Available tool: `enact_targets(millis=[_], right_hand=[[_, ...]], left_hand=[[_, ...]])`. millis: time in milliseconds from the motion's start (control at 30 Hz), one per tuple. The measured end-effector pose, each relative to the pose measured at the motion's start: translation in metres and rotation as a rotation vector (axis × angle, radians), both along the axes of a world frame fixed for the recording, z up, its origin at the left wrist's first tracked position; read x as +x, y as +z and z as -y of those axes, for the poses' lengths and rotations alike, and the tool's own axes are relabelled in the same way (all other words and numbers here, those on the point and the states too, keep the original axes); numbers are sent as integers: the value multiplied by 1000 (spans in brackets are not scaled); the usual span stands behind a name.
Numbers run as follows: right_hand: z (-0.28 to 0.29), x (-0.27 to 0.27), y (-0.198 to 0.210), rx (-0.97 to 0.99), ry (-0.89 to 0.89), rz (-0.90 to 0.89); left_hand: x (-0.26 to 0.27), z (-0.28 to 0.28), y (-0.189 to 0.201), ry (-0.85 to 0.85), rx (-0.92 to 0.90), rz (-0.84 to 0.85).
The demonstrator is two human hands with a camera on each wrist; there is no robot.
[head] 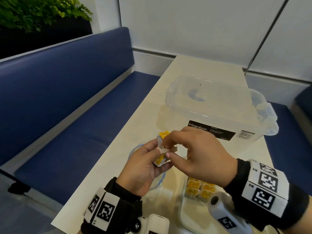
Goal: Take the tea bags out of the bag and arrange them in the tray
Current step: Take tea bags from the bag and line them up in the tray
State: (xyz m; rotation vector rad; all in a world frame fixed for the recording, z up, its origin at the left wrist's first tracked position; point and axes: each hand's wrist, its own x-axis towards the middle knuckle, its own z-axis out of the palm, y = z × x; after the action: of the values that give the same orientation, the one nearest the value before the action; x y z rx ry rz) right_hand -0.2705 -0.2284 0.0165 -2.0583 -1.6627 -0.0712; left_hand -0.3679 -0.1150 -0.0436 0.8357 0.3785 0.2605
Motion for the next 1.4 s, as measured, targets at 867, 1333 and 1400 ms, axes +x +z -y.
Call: enact_targets(millis=[867,1333,1400], right_hand=[[-19,25,51,-253,-165,-199],[1,8,72,-271,-203,-96],[5,7,69,-233,-212,-125]], left_hand=[[11,12,2,20,262,9],[8,35,5,114,306,51],[7,39,8,126,298,64]])
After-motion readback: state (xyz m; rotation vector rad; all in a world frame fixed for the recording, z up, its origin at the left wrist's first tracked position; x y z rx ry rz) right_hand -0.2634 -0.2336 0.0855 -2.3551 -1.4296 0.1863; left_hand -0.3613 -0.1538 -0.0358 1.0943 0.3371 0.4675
